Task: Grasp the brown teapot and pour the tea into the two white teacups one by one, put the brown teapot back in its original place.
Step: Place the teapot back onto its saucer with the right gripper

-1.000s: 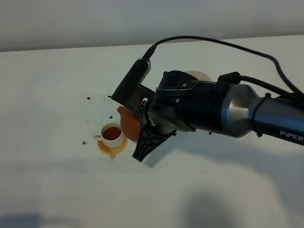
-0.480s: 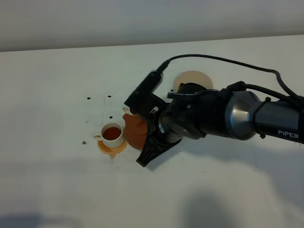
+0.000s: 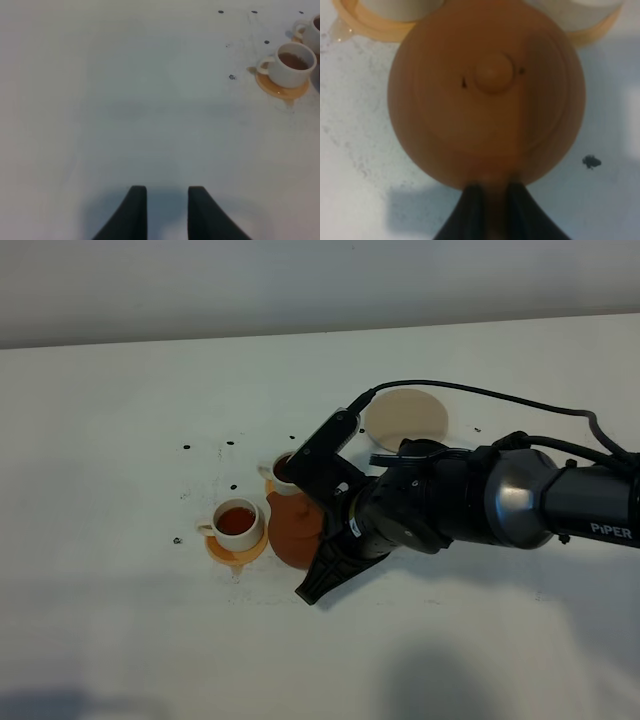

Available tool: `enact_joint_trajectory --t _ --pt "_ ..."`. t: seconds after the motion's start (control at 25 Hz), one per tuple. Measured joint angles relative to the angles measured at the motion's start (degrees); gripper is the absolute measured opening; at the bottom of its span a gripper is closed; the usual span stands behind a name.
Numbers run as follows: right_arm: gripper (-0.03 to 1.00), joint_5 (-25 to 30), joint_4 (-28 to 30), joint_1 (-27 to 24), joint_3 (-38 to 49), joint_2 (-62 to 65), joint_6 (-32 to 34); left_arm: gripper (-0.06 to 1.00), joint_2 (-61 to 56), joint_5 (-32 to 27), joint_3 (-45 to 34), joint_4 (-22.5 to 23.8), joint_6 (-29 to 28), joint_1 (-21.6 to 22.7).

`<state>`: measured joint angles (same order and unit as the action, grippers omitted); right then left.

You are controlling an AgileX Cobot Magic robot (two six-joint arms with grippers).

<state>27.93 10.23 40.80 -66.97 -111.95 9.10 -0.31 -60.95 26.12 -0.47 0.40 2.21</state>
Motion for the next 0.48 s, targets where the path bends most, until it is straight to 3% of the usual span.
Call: enact_joint_trajectory --t 0.32,0.48 --pt "0.09 1.13 2.09 -1.55 0.01 5.73 0.04 0.22 0.00 0.00 0.00 0.00 0.00 0.00" --pt "0.09 6.63 2.70 -4.85 -3.62 7.48 0.04 0.22 0.00 0.00 0.00 0.00 0.00 0.00"
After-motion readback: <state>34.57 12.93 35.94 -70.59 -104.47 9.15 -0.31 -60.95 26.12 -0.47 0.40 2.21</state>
